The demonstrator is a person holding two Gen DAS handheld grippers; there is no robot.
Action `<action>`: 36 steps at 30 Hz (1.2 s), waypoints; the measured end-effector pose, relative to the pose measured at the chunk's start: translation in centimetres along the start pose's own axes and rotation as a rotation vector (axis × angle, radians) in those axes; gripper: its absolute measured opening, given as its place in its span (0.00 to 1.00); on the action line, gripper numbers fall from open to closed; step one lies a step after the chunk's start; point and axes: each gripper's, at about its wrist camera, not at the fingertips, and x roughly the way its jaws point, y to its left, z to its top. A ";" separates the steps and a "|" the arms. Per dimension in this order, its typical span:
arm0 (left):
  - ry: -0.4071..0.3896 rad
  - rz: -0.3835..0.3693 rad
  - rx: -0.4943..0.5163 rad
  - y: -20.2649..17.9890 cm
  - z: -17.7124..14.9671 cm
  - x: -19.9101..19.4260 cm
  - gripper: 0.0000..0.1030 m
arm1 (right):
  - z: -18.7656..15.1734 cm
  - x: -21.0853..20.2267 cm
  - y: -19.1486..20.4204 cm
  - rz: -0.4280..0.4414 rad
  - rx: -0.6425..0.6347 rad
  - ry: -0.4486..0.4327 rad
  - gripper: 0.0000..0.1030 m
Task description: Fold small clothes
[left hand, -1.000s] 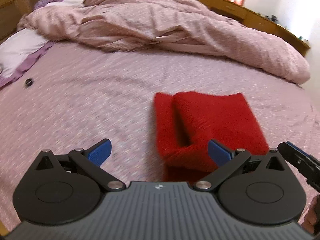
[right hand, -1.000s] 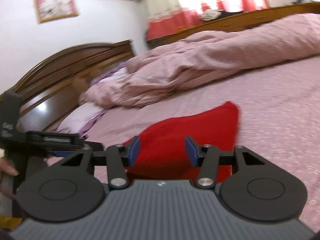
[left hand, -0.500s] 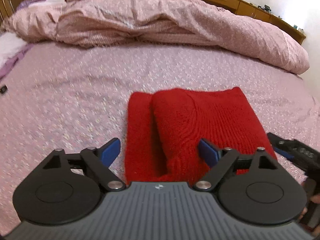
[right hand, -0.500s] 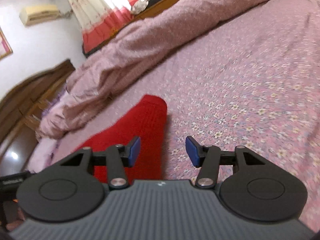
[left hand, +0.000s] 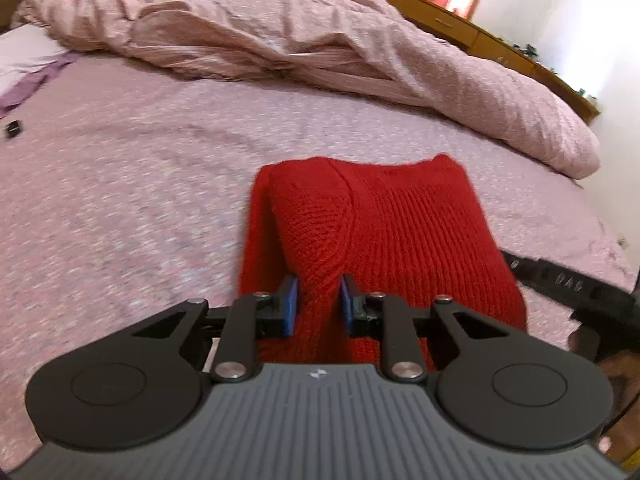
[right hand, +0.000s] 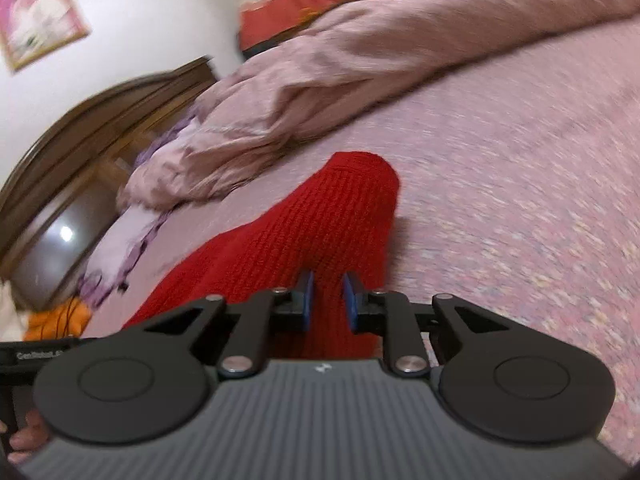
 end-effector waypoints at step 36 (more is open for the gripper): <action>0.044 0.004 -0.120 4.3 -0.7 3.1 0.78 | -2.7 2.6 -3.8 0.285 0.386 0.230 0.91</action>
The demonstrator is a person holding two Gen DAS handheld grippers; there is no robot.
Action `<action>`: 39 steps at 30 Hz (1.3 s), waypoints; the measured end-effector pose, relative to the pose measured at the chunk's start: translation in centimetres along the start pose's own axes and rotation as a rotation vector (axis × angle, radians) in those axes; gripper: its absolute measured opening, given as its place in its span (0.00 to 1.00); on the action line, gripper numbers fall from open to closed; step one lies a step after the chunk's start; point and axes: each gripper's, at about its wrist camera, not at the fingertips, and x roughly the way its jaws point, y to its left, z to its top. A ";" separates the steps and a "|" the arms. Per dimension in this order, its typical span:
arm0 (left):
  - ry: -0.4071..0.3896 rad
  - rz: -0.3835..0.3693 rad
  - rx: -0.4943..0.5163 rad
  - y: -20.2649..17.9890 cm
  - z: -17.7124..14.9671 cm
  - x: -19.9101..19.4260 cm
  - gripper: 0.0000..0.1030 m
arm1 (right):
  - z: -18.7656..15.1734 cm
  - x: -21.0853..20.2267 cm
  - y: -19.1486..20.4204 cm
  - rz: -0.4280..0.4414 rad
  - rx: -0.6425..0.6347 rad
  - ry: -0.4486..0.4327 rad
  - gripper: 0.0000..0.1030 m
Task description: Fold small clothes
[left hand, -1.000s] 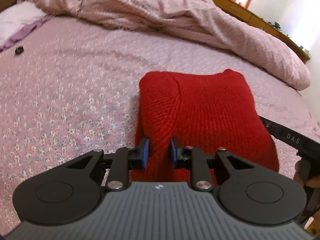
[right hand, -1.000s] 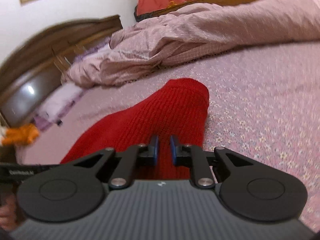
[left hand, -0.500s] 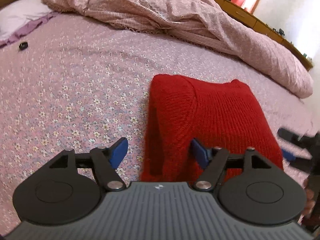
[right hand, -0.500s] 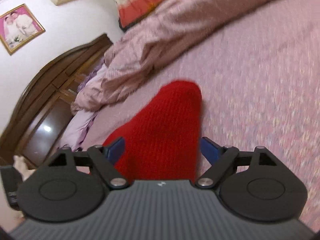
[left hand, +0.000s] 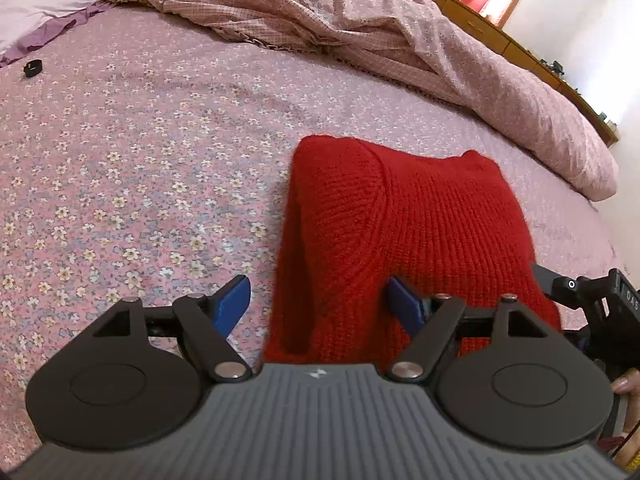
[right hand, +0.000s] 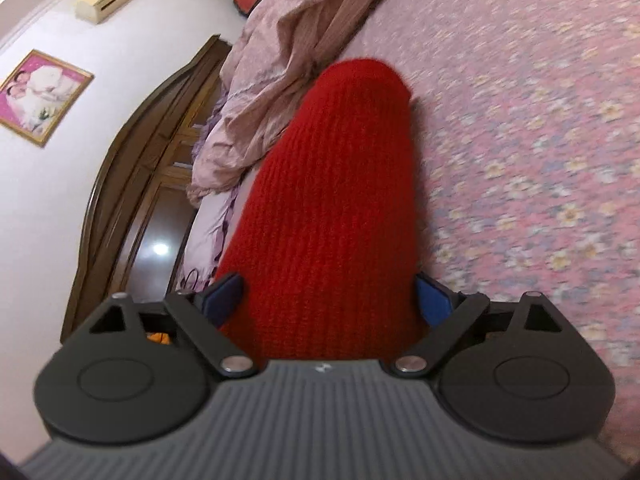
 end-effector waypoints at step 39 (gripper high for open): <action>0.169 -0.234 0.249 -17.9 -10.2 -1.4 0.76 | -3.0 -21.3 -4.3 -0.128 0.033 -0.143 0.56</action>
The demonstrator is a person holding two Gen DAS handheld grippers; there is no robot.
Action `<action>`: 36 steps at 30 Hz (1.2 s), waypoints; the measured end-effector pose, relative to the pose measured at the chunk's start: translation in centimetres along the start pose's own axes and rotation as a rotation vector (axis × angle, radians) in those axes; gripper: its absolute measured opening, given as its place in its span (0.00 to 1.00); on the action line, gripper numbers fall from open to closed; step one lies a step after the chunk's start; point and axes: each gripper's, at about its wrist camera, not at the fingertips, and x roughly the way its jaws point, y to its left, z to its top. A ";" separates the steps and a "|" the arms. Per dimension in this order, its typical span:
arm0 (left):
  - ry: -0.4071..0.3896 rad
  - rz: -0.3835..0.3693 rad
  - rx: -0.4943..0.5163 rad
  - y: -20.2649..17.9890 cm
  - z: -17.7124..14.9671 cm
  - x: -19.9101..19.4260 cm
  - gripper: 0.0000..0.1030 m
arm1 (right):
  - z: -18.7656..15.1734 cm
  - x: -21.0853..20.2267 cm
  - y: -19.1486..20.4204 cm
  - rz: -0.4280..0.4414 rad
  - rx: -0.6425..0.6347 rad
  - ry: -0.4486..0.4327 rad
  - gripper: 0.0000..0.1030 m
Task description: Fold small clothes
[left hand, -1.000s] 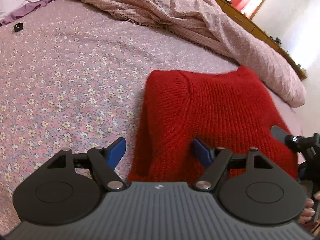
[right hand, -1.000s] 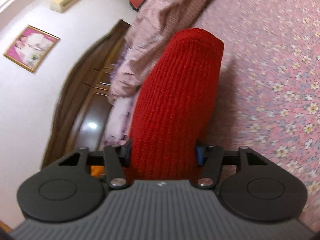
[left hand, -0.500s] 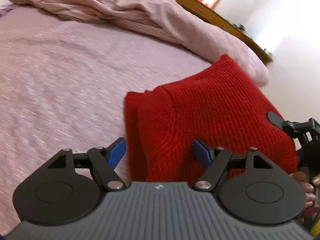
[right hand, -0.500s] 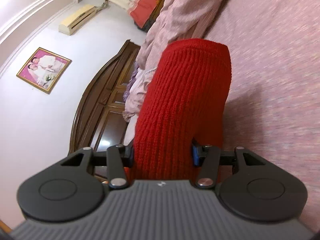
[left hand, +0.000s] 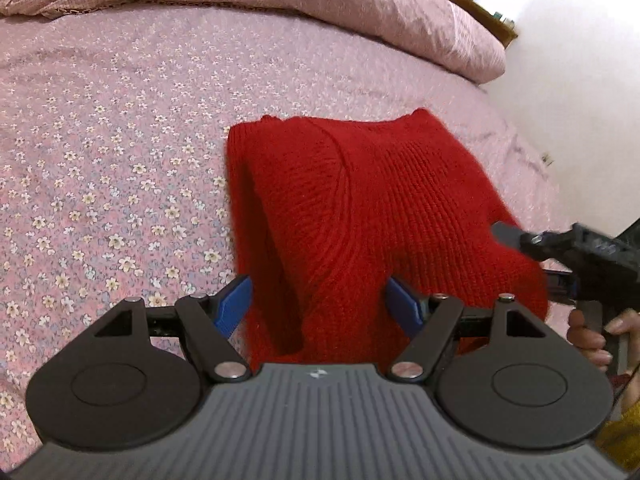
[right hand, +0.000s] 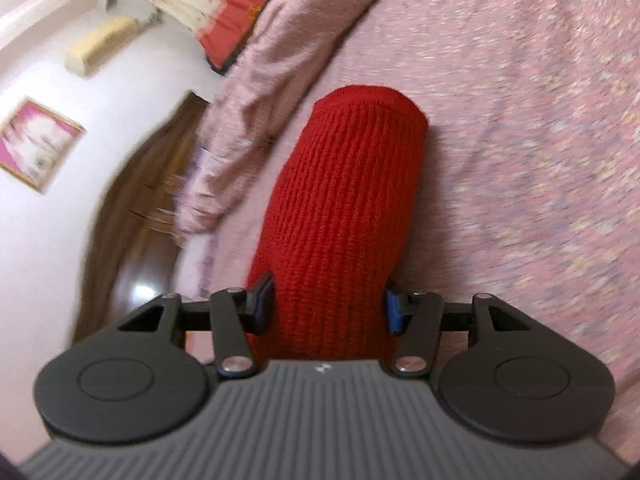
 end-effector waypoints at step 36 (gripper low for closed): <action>-0.034 0.226 0.101 -1.9 -0.9 -0.9 0.88 | -6.6 0.0 7.0 -0.334 -0.458 -0.173 0.35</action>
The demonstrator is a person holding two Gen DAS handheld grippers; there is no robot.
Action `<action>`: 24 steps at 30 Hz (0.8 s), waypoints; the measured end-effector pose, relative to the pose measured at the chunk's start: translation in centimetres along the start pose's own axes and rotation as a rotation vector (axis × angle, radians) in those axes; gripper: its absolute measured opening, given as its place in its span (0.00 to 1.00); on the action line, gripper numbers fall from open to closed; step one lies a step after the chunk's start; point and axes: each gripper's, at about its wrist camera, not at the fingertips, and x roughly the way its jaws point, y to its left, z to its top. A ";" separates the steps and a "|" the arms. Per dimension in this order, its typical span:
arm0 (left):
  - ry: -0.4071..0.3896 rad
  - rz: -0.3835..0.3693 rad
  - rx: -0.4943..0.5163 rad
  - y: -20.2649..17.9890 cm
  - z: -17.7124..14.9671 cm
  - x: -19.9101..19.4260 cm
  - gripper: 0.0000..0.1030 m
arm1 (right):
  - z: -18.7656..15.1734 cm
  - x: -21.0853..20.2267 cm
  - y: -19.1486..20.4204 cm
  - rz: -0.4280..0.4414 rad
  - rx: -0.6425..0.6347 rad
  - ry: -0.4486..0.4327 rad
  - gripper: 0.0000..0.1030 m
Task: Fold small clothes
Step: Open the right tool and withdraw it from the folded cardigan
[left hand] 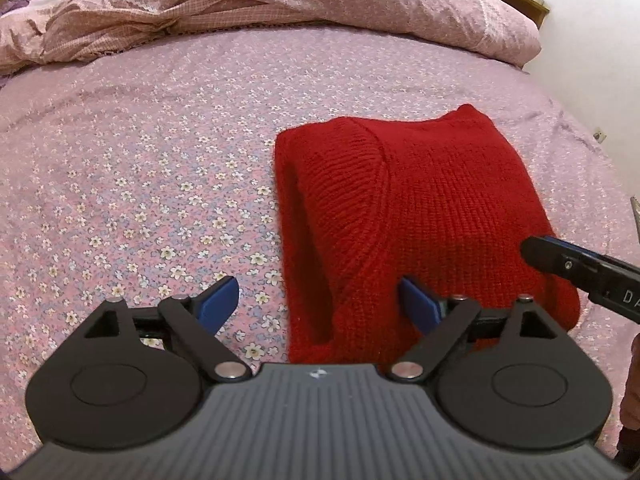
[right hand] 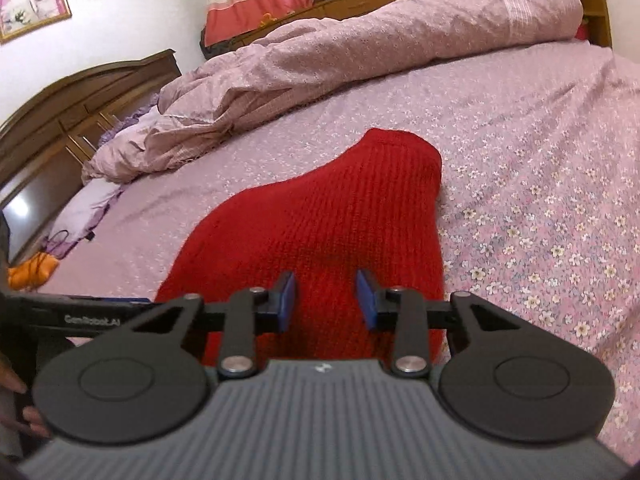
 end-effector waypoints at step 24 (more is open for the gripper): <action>-0.011 0.077 0.038 -3.7 -2.3 -5.3 0.98 | -1.3 -5.9 2.1 -0.041 0.002 -0.074 0.67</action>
